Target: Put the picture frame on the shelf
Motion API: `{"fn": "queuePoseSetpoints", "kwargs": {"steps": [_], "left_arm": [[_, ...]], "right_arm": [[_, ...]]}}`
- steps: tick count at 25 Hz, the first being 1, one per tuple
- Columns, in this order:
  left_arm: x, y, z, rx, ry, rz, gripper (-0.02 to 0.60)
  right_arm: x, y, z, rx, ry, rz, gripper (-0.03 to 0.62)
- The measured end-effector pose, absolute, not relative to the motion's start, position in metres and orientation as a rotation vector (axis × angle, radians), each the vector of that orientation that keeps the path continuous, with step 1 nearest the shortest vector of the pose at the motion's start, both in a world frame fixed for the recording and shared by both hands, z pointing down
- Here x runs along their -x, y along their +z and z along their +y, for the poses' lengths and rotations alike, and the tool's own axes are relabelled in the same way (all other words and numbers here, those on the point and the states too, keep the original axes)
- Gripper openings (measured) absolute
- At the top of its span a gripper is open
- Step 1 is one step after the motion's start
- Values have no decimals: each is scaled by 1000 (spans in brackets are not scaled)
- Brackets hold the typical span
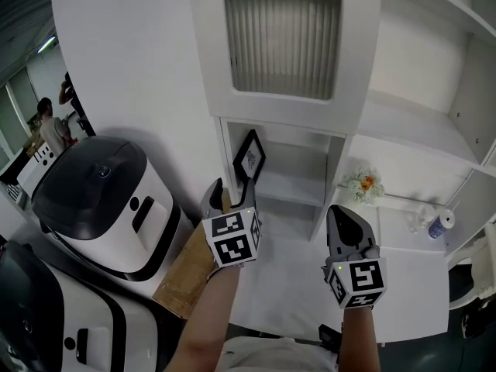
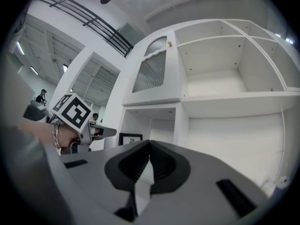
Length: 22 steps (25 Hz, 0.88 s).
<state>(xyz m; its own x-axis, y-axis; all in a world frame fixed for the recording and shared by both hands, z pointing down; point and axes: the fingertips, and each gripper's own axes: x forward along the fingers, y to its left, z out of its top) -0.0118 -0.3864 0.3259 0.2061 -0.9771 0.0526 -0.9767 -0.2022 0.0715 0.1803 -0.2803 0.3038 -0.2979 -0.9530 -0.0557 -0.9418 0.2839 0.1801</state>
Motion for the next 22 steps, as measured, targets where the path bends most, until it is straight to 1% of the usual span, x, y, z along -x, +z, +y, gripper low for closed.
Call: {"fn": "queuePoseSetpoints", "kwargs": {"steps": [4,10,16,19,21,22], "left_arm": [[8,310,-378,-2557,19,-1864,253],[4,280,-361,-2749,-29,-1827,253],[-9,263,-333,-2969,-93,-1637,252],[-4,258,-327,-3007,-89,-1676,252],[-3,253,-321,-3061,-80,-1713,244],[-1,251,-318,-3079,-99,-1718,221]], "right_arm": [[-180,292,-280,-1867,-293,-2447,9],[-181,271,-285,-1917,-345,-2430,9],[-170,252,-282,-1913,-422,-2433,8],[-167,248,-284,-1907,-420,-2436,9],[-167,245,-286,-1916,-419,-2436,9],[-166,243,-286,-1922,-421,-2434,9]]}}
